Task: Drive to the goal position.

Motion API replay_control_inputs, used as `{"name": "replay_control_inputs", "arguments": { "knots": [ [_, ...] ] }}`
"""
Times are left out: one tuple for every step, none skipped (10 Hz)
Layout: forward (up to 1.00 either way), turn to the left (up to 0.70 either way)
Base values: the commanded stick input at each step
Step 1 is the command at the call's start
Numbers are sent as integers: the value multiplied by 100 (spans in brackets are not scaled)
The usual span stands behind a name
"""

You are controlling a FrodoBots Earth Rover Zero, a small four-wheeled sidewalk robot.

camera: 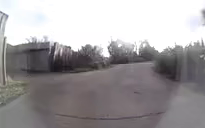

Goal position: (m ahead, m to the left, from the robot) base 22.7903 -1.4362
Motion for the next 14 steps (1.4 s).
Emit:
{"name": "replay_control_inputs", "arguments": {
  "knots": [
    [70,0],
    [70,0],
    [70,-9],
    [70,-23],
    [70,-33],
    [70,-35],
    [70,-35],
    [70,-35],
    [70,-35],
    [70,-35],
    [70,-29],
    [70,-7],
    [70,0],
    [70,-6]
  ]
}}
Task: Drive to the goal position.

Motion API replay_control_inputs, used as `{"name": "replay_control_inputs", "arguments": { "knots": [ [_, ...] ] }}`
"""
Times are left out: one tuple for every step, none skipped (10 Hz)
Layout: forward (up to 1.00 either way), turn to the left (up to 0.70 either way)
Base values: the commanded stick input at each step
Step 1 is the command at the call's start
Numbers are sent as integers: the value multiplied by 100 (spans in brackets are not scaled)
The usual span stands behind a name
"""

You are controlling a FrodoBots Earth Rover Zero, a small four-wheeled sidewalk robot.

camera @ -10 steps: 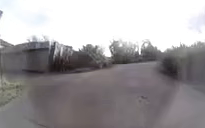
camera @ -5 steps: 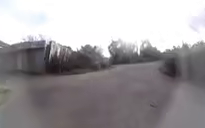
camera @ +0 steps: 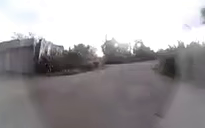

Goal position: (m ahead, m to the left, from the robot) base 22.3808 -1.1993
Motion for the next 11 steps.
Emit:
{"name": "replay_control_inputs", "arguments": {
  "knots": [
    [70,-28],
    [70,-35],
    [70,-35],
    [70,-35],
    [70,-35],
    [70,-35],
    [70,-35],
    [70,-20],
    [70,0],
    [70,0],
    [70,0]
  ]
}}
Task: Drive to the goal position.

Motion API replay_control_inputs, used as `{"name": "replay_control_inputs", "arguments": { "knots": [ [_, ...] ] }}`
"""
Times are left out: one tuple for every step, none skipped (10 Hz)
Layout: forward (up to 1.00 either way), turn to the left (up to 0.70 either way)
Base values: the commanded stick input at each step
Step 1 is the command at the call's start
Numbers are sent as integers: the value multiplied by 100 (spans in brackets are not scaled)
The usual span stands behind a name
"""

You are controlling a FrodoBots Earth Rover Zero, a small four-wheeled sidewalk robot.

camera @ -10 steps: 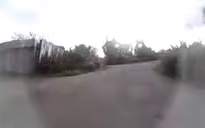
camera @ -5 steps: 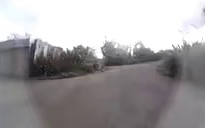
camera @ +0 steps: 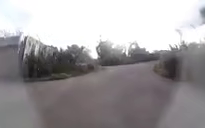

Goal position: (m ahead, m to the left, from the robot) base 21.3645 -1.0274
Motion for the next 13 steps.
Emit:
{"name": "replay_control_inputs", "arguments": {
  "knots": [
    [70,0],
    [70,0],
    [70,0],
    [70,0],
    [70,0],
    [70,0],
    [70,0],
    [70,0],
    [70,0],
    [70,-6],
    [70,-26],
    [70,-35],
    [70,-35]
  ]
}}
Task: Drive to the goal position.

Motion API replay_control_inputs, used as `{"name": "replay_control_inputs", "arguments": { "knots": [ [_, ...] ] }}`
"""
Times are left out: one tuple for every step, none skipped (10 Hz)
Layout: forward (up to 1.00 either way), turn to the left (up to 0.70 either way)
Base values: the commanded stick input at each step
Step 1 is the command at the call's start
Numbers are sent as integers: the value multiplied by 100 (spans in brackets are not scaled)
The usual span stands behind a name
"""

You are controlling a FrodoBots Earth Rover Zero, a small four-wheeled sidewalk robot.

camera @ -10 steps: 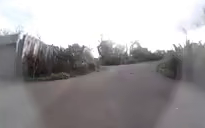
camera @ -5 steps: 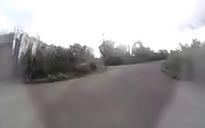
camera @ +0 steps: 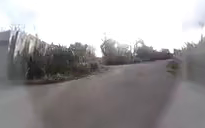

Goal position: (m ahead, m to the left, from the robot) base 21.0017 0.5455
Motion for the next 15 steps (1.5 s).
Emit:
{"name": "replay_control_inputs", "arguments": {
  "knots": [
    [70,-35],
    [70,-35],
    [70,-35],
    [70,-35],
    [70,-35],
    [70,-35],
    [70,-35],
    [70,-35],
    [70,-35],
    [70,-35],
    [70,-35],
    [70,-35],
    [70,-35],
    [70,-34],
    [70,0]
  ]
}}
